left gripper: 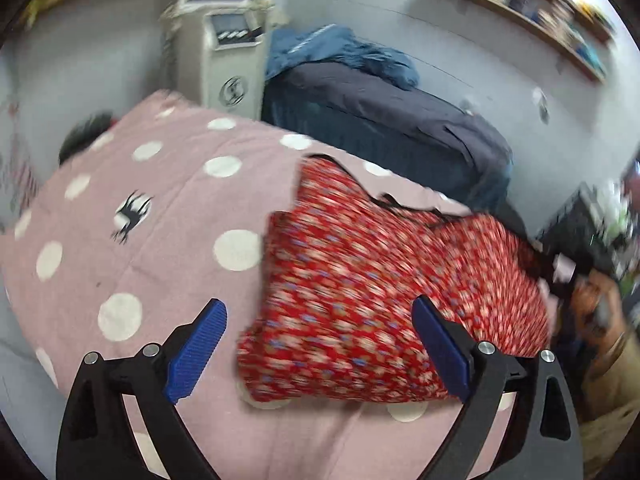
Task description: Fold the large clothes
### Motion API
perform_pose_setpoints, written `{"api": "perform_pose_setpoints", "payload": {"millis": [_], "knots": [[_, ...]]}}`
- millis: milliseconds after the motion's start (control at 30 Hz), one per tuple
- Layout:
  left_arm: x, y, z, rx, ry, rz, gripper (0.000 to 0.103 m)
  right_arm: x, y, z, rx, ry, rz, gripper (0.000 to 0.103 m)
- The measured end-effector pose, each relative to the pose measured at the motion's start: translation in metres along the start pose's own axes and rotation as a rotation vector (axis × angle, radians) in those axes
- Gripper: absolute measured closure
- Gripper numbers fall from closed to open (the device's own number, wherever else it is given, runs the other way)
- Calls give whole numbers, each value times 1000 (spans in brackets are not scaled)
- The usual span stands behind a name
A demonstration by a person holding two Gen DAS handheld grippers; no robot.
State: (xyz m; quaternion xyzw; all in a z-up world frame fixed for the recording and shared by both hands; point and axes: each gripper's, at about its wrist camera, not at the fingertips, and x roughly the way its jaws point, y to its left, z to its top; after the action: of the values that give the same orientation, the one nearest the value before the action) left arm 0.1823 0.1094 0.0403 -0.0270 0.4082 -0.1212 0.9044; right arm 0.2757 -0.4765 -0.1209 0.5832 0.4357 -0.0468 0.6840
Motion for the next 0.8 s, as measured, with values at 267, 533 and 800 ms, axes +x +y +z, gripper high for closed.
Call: {"api": "perform_pose_setpoints", "payload": {"millis": [267, 533, 800], "knots": [[36, -85, -52, 122, -53, 35, 7, -84, 69, -82, -483, -260, -169, 18], [56, -95, -69, 108, -28, 99, 7, -48, 54, -245, -1079, -298, -400, 11], [81, -96, -64, 89, 35, 107, 5, -6, 32, -243, -1066, -210, -489, 11]]}}
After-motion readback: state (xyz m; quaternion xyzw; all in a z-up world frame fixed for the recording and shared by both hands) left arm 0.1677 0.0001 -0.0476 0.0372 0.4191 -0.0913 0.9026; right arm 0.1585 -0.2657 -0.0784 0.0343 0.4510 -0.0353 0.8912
